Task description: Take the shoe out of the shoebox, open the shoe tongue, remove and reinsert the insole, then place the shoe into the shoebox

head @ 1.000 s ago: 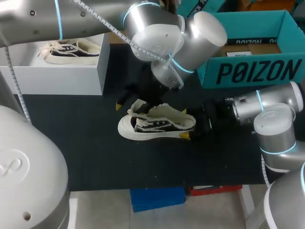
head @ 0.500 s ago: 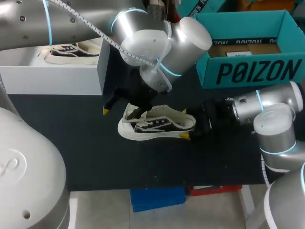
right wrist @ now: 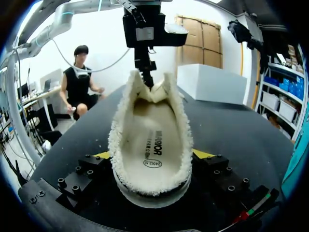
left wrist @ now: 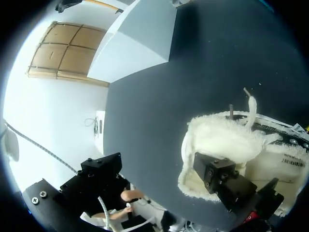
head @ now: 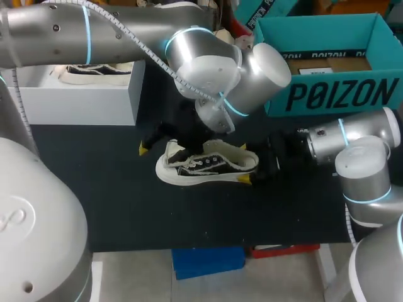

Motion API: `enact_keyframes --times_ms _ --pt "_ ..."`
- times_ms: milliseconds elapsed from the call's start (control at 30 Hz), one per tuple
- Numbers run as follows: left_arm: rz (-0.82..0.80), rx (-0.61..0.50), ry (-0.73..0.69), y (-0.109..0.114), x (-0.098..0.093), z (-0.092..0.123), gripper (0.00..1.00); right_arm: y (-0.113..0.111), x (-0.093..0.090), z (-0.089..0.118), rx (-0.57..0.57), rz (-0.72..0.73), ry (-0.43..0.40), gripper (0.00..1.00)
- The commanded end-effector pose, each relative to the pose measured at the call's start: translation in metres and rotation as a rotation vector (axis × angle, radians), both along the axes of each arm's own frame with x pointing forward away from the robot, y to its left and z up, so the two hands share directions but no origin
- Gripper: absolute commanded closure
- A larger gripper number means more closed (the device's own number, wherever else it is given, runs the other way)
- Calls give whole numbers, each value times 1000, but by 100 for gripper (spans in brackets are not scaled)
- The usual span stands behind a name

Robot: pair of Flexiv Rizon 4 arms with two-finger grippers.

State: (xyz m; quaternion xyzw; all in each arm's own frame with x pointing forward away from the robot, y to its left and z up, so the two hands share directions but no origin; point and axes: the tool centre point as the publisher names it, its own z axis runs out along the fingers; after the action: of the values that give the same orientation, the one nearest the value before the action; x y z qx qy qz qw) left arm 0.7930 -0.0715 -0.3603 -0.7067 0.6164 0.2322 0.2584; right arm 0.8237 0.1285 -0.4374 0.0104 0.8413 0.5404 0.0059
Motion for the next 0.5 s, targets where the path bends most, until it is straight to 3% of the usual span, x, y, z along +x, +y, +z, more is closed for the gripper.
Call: enact_keyframes --times_ms 33,67,200,433,467,500 --pt "-29 -48 -20 0 0 3 0 1 1 -5 0 -1 1 95" --pt "-49 -77 -27 1 -1 11 0 1 1 -5 0 -1 1 100" --pt "-190 -247 -65 1 -6 43 0 1 1 -5 0 -1 1 100" --pt "-712 -566 -3 -23 -13 77 0 1 1 -5 0 -1 1 100" --pt "-835 -652 49 -29 -15 79 7 1 1 -5 0 -1 1 100" --pt "-938 -699 74 -34 -16 80 52 1 1 -5 0 -1 1 100"
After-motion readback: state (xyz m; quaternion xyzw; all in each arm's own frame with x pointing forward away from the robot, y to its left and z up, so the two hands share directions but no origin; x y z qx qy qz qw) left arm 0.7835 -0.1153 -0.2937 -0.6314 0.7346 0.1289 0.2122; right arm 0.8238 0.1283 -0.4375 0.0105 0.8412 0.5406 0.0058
